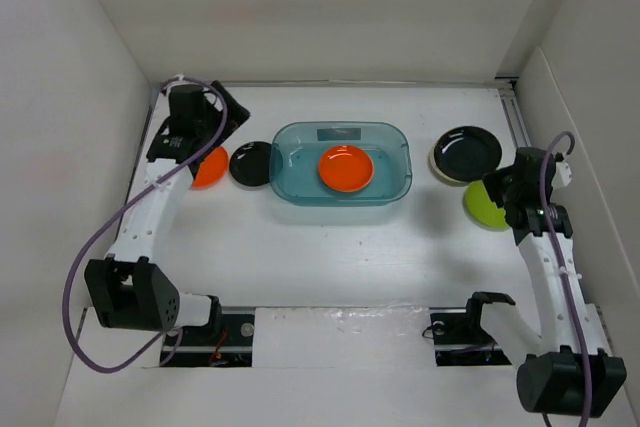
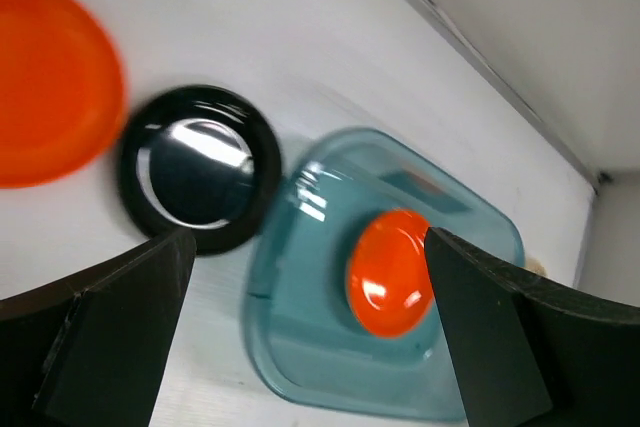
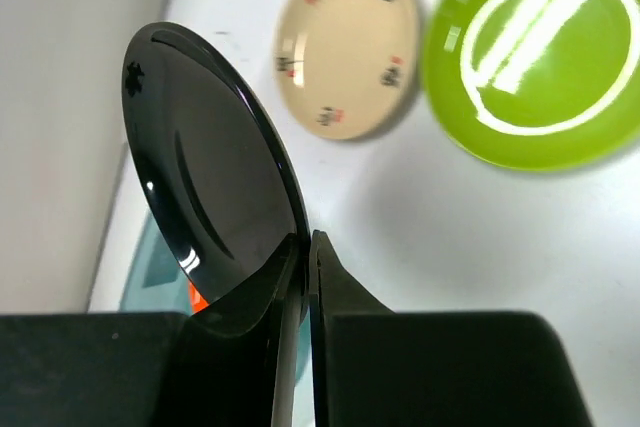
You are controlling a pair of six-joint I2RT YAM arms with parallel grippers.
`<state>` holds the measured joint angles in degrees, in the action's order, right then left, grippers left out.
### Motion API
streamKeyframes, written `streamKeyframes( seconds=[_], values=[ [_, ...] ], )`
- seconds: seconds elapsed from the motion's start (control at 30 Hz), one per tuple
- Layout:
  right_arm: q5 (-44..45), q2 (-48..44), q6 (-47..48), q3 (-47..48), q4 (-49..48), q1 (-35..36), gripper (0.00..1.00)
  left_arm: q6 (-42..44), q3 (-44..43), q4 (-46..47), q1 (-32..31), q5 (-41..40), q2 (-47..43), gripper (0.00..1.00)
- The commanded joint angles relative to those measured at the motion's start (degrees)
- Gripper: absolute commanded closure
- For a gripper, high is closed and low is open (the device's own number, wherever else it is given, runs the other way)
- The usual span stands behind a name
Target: Place the plates into the plastic bin on the countertop
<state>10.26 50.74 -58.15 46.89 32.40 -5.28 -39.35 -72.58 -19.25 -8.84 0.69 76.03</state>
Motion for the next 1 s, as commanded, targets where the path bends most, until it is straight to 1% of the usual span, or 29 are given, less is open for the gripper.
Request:
streamKeyframes(
  seconds=[0.0, 0.03, 0.07, 0.1, 0.13, 0.2, 0.23, 0.3, 0.33, 0.37, 0.47, 0.5, 0.6, 0.7, 0.77, 0.83, 0.87, 0.97],
  values=[
    [-5.14, 0.84, 3.82, 4.59, -4.43, 0.35, 1.00, -1.69, 2.70, 1.75, 6.72, 1.96, 0.96, 0.00],
    [-7.77, 1.98, 5.66, 5.13, -6.19, 1.14, 1.00, -2.21, 2.70, 1.75, 7.95, 0.82, 1.92, 0.00],
    [-12.85, 3.30, 6.98, 5.83, -7.78, 2.10, 1.00, -2.83, 2.70, 1.75, 9.96, 0.28, 1.93, 0.00],
    [-18.21, 9.84, 10.04, 8.80, -13.10, 8.12, 1.00, -3.44, 2.70, 1.75, 12.25, -1.46, 4.02, 0.00],
    [-18.26, 9.90, 11.47, 8.83, -13.15, 8.18, 1.00, -3.45, 2.70, 1.75, 12.27, -1.48, 4.04, 0.00],
    [-20.19, 13.49, 12.00, 10.40, -15.52, 12.28, 1.00, -3.45, 2.70, 1.75, 14.55, -2.09, 6.40, 0.00],
    [-21.06, 17.51, 12.70, 11.02, -17.70, 13.35, 1.00, -4.06, 2.70, 1.75, 15.34, -2.09, 7.46, 0.00],
    [-23.60, 21.83, 13.33, 12.60, -19.56, 15.38, 1.00, -4.06, 2.18, 1.75, 17.61, -1.31, 10.10, 0.00],
    [-23.62, 24.29, 14.28, 15.39, -20.09, 17.74, 1.00, -4.06, 2.18, 1.15, 18.33, -1.30, 10.80, 0.00],
    [-23.62, 29.02, 15.69, 17.16, -19.49, 18.89, 1.00, -4.06, 2.18, 1.14, 19.03, -1.30, 11.42, 0.00],
    [-23.01, 35.02, 16.23, 22.78, -19.48, 23.46, 1.00, -3.54, 4.45, 1.31, 21.67, -0.78, 10.81, 0.00],
    [-23.01, 38.78, 16.23, 24.02, -19.48, 24.08, 1.00, -3.54, 5.16, 1.84, 21.67, -1.65, 10.20, 0.00],
    [-22.30, 45.64, 16.23, 28.68, -18.87, 25.14, 1.00, -3.54, 5.16, 0.62, 22.29, -3.85, 9.49, 0.00],
    [-21.08, 49.18, 16.23, 29.92, -18.87, 25.14, 1.00, -3.54, 5.16, 0.08, 22.29, -5.26, 10.98, 0.00],
    [-21.07, 50.33, 16.23, 30.53, -19.40, 25.14, 0.95, -3.54, 5.16, 0.08, 22.29, -5.87, 12.12, 0.00],
    [-21.07, 51.12, 16.23, 30.54, -19.40, 25.14, 0.94, -4.06, 6.21, 0.08, 22.29, -5.87, 12.91, 0.00],
    [-20.55, 51.12, 16.23, 30.54, -19.40, 25.14, 0.92, -4.06, 6.22, 0.08, 22.29, -6.40, 13.61, 0.00],
    [-21.24, 52.26, 16.23, 30.54, -19.40, 25.14, 0.72, -4.59, 7.27, 0.08, 22.29, -6.40, 15.11, 0.00]
  ],
)
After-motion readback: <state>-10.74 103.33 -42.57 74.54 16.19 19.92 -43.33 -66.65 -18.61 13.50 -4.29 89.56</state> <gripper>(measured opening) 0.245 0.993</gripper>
